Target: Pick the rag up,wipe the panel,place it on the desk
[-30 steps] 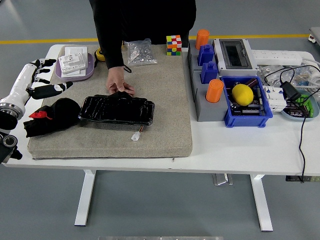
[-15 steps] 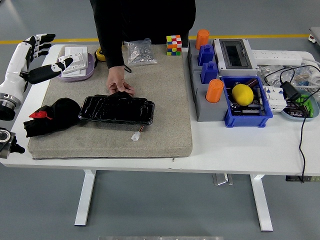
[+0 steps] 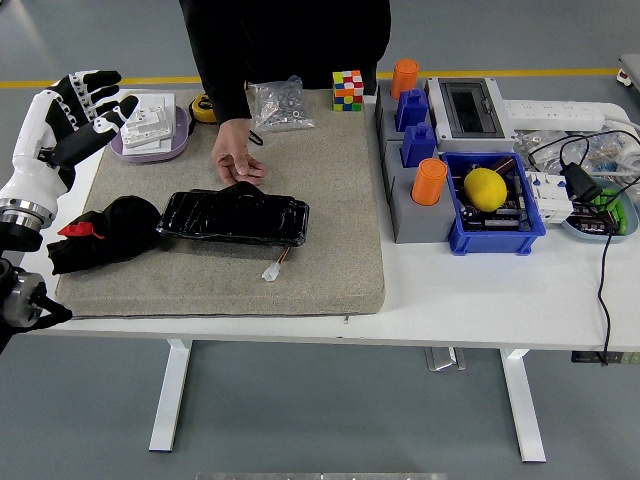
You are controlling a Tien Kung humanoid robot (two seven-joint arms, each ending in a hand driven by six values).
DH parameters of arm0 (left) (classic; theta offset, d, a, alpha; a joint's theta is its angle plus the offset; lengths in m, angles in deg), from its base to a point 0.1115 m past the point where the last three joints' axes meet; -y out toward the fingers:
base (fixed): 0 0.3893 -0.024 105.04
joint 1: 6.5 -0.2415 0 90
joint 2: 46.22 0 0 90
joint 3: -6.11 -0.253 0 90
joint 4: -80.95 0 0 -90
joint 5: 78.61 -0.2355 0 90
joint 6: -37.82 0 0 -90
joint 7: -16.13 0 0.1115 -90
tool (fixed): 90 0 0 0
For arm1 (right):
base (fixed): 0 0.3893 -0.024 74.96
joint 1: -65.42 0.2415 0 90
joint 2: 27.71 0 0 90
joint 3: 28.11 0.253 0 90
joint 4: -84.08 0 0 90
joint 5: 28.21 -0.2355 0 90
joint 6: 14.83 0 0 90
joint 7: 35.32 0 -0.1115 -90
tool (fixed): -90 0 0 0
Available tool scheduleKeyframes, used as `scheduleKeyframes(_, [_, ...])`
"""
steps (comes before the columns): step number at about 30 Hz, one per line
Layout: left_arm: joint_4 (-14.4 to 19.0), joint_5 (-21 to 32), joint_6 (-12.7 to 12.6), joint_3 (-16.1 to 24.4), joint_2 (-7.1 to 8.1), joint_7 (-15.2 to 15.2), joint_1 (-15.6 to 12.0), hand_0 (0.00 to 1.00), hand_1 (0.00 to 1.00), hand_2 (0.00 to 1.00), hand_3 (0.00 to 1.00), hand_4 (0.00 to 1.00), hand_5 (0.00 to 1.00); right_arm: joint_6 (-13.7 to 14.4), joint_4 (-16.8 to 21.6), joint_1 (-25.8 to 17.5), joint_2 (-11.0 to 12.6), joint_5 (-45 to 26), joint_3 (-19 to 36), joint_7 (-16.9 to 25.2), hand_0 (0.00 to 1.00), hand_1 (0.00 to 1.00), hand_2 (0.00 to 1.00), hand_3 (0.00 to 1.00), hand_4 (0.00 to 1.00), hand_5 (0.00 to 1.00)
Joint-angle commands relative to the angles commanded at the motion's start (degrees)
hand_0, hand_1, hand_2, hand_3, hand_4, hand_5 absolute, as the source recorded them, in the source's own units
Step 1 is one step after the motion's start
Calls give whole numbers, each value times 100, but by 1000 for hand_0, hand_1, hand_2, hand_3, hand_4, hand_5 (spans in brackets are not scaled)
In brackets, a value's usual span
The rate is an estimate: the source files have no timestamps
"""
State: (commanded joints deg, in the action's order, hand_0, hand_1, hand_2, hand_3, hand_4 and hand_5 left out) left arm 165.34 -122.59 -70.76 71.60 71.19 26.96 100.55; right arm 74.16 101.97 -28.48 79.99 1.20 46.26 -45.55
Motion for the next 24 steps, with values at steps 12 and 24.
scheduleKeyframes(12, [81, 1421, 215, 8, 12, 301, 13, 696, 735, 664, 593, 837, 265, -7, 0, 2, -6, -4, 21, 5, 708, 574, 678, 611, 998, 601])
scheduleKeyframes(24, [-6, 1279, 201, 111, 71, 315, 50, 704, 737, 650, 596, 800, 224, -26, -12, 4, -43, -6, 74, 37, 708, 573, 678, 611, 998, 600])
